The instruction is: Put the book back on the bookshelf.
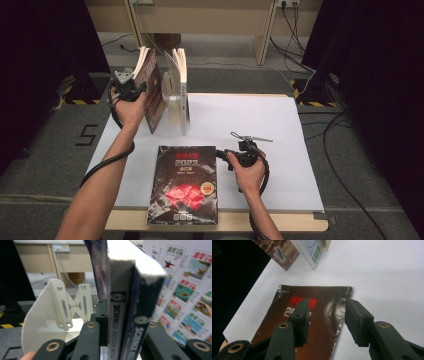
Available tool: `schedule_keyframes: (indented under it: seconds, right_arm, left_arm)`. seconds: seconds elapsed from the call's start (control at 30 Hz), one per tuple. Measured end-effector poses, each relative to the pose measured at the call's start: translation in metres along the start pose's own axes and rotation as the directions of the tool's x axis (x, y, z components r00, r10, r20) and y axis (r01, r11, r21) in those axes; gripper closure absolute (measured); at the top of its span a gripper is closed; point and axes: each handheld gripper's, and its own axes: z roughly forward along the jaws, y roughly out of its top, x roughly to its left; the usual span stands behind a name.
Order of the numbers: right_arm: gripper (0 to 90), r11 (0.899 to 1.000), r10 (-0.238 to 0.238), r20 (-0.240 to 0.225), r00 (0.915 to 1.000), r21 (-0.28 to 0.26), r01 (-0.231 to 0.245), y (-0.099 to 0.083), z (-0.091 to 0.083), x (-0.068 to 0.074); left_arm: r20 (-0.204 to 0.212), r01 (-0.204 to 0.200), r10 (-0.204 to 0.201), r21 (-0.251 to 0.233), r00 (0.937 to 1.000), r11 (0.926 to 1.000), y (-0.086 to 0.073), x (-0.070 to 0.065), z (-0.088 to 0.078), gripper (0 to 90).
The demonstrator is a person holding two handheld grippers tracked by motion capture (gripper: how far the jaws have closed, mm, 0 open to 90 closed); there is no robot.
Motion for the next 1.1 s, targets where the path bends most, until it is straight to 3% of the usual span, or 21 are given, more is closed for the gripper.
schedule_keyframes:
  seconds: [0.1,0.37,0.5,0.67,1.1]
  right_arm:
    - [55.5,1.000,-0.001,0.002,1.0000,0.001,0.001,0.000,0.000,-0.001]
    - [55.6,1.000,-0.002,-0.001,1.0000,0.001,0.002,0.001,0.000,0.000]
    - [55.6,1.000,-0.007,0.003,1.0000,-0.002,0.007,0.000,0.000,0.001]
    - [55.5,1.000,-0.004,0.002,1.0000,0.003,0.004,0.000,0.000,0.002]
    - [55.5,1.000,-0.006,0.003,1.0000,0.005,0.006,0.000,-0.001,0.001]
  left_arm:
    - [-0.022,-0.011,0.010,-0.029,0.9997,0.9995,0.000,-0.002,0.002,75.7]
    - [0.006,-0.051,0.052,-0.049,0.9986,0.9975,-0.008,-0.011,-0.001,74.8]
    - [0.023,-0.038,0.040,-0.049,0.9990,0.9981,-0.012,-0.010,-0.005,71.6]
    - [0.035,-0.021,0.022,-0.035,0.9992,0.9992,-0.013,-0.010,-0.007,58.9]
    - [0.065,0.026,-0.025,-0.019,0.9975,0.9995,-0.016,-0.004,-0.021,49.9]
